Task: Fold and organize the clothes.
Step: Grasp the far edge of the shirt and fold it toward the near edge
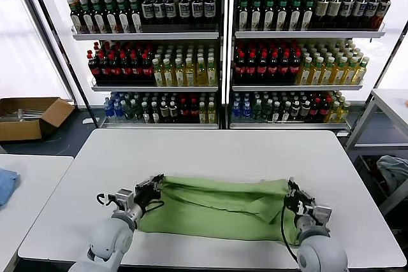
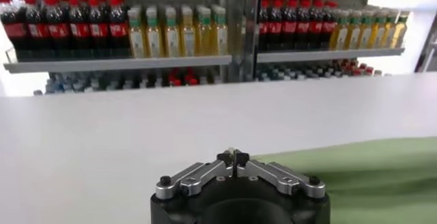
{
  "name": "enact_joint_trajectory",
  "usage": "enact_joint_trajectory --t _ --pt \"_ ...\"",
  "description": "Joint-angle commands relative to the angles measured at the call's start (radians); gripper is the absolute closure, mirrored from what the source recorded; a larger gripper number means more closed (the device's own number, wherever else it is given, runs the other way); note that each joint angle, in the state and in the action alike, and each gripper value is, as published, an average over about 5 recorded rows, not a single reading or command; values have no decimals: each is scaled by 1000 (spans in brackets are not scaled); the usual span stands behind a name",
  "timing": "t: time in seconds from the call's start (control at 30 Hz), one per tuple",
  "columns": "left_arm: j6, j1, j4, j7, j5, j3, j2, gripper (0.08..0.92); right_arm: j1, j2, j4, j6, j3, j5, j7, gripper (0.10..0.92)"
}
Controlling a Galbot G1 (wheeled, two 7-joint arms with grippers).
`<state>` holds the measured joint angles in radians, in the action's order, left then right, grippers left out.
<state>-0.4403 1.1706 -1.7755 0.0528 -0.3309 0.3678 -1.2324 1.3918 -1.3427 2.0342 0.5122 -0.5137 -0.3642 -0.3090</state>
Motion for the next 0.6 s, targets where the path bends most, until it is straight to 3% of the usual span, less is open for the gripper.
enact_joint_trajectory --t 0.03,0.6 --pt "-4 64 -39 13 39 15 -11 916 86 -9 5 -16 1 45 -6 916" --pt "15 77 -68 38 115 38 -27 905 61 -21 -109 -66 55 113 12 889"
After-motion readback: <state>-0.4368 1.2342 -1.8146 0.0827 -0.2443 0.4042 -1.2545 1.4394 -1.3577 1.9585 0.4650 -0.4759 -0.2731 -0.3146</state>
